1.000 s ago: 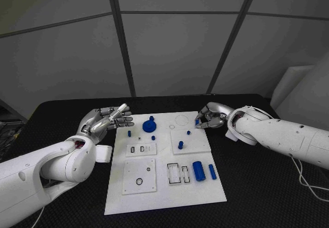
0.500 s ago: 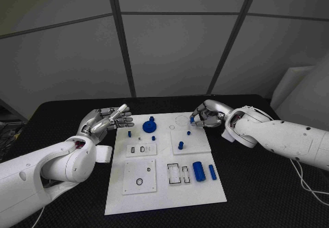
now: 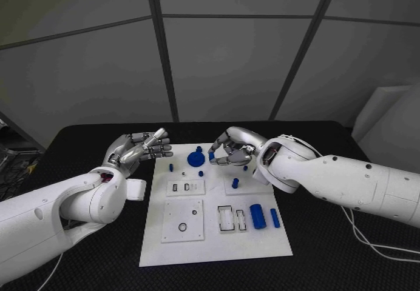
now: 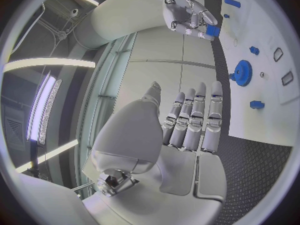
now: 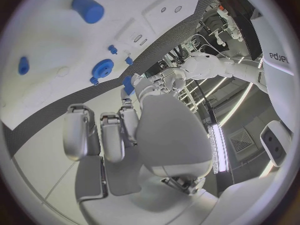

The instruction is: Assemble the parts on the task board

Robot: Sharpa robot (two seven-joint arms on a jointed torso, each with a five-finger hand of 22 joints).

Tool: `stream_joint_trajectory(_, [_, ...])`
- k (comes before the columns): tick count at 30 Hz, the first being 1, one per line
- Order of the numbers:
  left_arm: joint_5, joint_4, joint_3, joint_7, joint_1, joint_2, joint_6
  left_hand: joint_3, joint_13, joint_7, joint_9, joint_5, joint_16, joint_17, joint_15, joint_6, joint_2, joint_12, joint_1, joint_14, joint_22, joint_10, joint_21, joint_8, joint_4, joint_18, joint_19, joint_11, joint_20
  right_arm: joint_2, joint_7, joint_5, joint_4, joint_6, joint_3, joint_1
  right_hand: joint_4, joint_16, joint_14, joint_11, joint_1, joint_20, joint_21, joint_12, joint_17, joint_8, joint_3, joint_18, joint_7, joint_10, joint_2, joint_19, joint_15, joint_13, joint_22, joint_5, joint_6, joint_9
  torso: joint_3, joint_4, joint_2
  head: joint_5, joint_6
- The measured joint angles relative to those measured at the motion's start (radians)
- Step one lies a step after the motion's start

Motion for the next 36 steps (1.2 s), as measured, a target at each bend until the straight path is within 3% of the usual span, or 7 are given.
stream_joint_trajectory(5, [0.0,-0.008,0.0,0.0,0.0,0.003,0.0,0.0,0.0,0.0,0.0,0.0,0.0,0.0,0.0,0.0,0.0,0.0,0.0,0.0,0.0,0.0,0.0,0.0,0.0,0.0,0.0,0.0,0.0,0.061,-0.031,-0.039,-0.004,0.008,-0.019,0.0,0.0,0.0,0.0,0.0,0.0,0.0,0.0,0.0,0.0,-0.003,0.0,0.0,0.0,0.0,0.0,0.0,0.0,0.0,0.0,0.0,-0.001,0.0,-0.0015,0.0018,-0.002,0.01,-0.005])
stream_joint_trajectory(15, [0.0,-0.015,0.0,-0.001,0.0,0.006,0.0,0.0,0.0,0.0,0.0,0.0,-0.004,0.0,0.0,0.0,0.0,0.0,0.0,0.0,0.0,0.0,0.0,0.0,0.0,0.0,0.0,0.0,0.0,0.145,-0.098,-0.129,-0.029,0.027,-0.063,-0.005,0.0,0.0,0.0,0.0,0.0,0.0,0.0,-0.006,0.0,-0.006,0.0,0.0,-0.001,-0.007,0.0,0.0,0.0,0.0,0.0,0.0,-0.002,0.0,-0.0011,0.0018,-0.001,0.032,-0.018])
stream_joint_trajectory(21, [0.0,-0.017,0.0,-0.001,0.0,0.007,0.0,0.0,0.0,0.0,0.0,0.0,-0.004,0.001,0.0,0.0,0.0,0.0,0.0,0.0,0.0,0.0,0.0,0.0,0.0,0.0,0.0,0.0,0.0,0.169,-0.132,-0.179,-0.033,0.028,-0.071,-0.019,-0.003,0.0,0.0,0.0,0.0,0.0,0.0,-0.01,0.0,-0.01,0.003,0.0,0.0,-0.007,0.0,0.0,0.0,0.0,0.0,0.008,-0.006,0.0,-0.0003,0.0018,0.0,0.038,-0.024])
stream_joint_trajectory(36, [0.0,-0.018,0.0,-0.006,0.001,0.007,0.002,0.0,0.0,0.0,0.0,0.0,-0.004,0.001,0.0,0.0,0.004,0.0,0.004,0.0,-0.001,0.0,0.0,0.0,0.0,0.0,0.0,0.0,0.0,0.182,-0.181,-0.253,-0.032,0.05,-0.073,-0.03,-0.003,0.0,0.0,0.0,-0.005,0.0,0.0,-0.01,0.001,-0.005,0.003,0.0,0.002,-0.007,-0.006,0.0,0.0,0.0,0.0,0.008,-0.01,0.0,0.0,0.0007,0.0,0.049,-0.033])
